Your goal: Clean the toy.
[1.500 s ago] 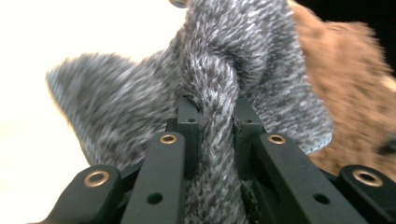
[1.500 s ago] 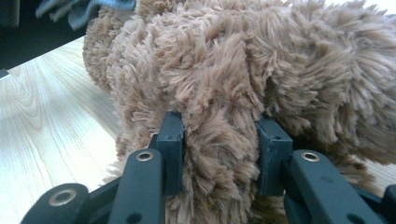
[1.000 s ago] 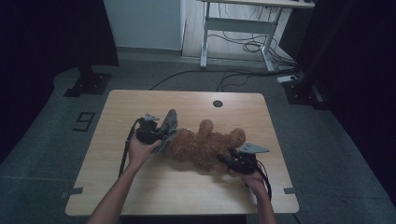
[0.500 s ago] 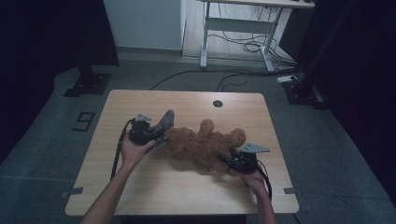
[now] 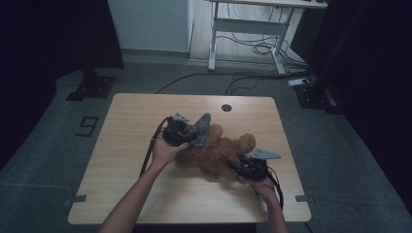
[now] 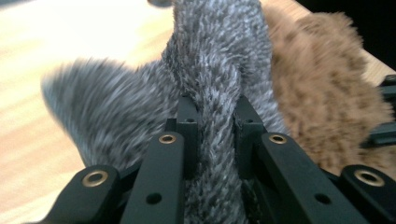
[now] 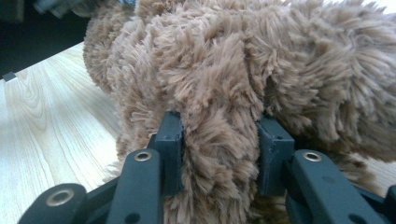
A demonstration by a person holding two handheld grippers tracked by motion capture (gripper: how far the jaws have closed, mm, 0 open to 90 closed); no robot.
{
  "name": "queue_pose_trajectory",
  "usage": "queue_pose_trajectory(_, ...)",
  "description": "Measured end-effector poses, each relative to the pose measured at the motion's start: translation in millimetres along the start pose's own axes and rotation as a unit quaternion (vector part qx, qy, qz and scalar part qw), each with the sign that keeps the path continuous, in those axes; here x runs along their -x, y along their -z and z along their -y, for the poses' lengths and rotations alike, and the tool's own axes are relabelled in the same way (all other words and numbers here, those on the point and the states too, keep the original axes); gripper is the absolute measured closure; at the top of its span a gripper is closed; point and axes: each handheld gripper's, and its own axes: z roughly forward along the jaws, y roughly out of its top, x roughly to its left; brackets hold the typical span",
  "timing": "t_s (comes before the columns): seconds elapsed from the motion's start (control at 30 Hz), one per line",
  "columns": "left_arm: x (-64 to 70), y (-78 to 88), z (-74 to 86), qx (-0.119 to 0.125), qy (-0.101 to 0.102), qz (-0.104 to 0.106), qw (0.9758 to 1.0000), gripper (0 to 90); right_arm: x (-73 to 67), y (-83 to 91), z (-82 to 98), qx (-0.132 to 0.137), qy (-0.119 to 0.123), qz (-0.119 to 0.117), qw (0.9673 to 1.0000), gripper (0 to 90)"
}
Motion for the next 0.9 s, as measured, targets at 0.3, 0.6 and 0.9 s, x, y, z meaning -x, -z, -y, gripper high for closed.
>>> queue_pose_trajectory(0.3, 2.1, 4.2, 20.1, 0.012, -0.009, -0.008, 0.9999, 78.0, -2.1, 3.1, -2.5, -0.003, -0.007, 0.011, 0.9999, 35.2)
queue_pose_trajectory(0.6, -0.9, 16.2, 46.4, 0.037, 0.010, 0.024, 0.9990, 78.3, -2.2, -2.0, -5.0, -0.023, -0.032, 0.012, 0.9991, 14.1)
queue_pose_trajectory(0.9, 0.3, 30.7, 70.3, 0.048, 0.012, 0.041, 0.9979, 78.2, -14.1, -13.9, 1.8, -0.047, 0.006, -0.006, 0.9989, 36.8)
